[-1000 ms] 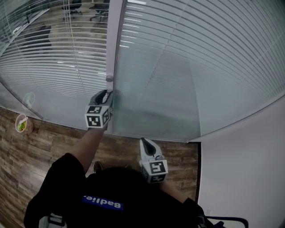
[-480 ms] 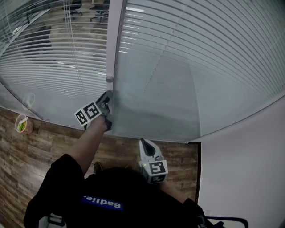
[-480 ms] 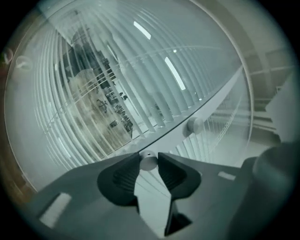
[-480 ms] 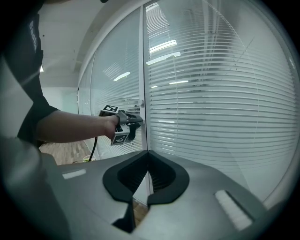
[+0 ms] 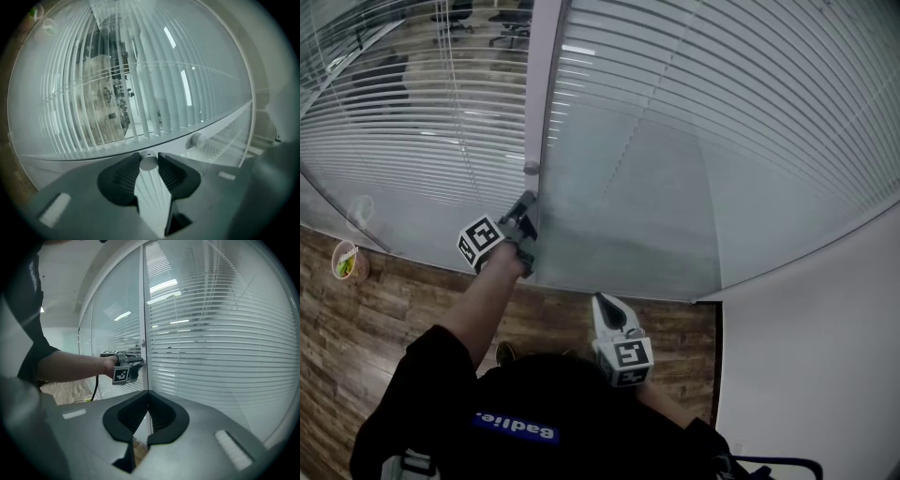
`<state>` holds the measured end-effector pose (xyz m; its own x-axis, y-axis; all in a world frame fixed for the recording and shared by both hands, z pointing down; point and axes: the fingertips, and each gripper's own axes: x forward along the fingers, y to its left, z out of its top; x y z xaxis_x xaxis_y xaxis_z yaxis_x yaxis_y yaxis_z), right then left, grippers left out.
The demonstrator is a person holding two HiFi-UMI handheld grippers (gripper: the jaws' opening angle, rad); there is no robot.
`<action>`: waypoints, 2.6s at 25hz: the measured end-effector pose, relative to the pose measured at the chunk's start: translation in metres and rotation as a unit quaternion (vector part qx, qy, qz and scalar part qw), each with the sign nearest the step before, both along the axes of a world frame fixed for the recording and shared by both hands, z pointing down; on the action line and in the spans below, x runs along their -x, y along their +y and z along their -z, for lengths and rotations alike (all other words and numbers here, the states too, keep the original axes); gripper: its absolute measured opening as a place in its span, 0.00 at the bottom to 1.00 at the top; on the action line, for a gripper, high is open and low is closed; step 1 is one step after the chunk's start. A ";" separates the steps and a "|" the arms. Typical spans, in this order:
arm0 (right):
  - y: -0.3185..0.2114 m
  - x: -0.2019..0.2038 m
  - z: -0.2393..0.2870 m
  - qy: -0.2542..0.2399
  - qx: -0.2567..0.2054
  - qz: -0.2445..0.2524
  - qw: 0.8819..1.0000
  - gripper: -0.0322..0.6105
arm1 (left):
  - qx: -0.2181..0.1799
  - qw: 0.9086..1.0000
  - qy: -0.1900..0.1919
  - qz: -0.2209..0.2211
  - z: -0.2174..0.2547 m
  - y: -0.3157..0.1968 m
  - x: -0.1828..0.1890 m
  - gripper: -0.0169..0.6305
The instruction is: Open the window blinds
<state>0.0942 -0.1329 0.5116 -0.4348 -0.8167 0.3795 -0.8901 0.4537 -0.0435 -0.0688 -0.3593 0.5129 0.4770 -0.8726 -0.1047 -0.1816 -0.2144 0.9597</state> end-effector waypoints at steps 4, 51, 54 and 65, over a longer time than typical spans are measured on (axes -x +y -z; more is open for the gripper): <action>-0.001 0.002 0.002 0.000 0.002 0.002 1.000 0.05 | 0.001 0.999 0.038 -0.006 -0.001 0.000 0.000 0.21; 0.001 0.001 -0.005 0.006 0.009 0.000 1.000 0.06 | -0.168 0.719 -0.674 -0.024 0.001 0.000 -0.019 0.22; 0.002 0.003 -0.007 -0.001 0.013 0.004 1.000 0.06 | -0.147 0.761 -0.632 -0.030 0.003 0.000 -0.016 0.22; 0.003 0.001 -0.011 0.003 0.017 0.011 1.000 0.05 | -0.055 0.931 -0.357 -0.042 0.003 0.000 -0.009 0.22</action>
<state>0.0932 -0.1298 0.5226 -0.4498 -0.7941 0.4087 -0.8805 0.4709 -0.0540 -0.0599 -0.3594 0.5095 0.5261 -0.8315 0.1785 -0.7432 -0.3475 0.5717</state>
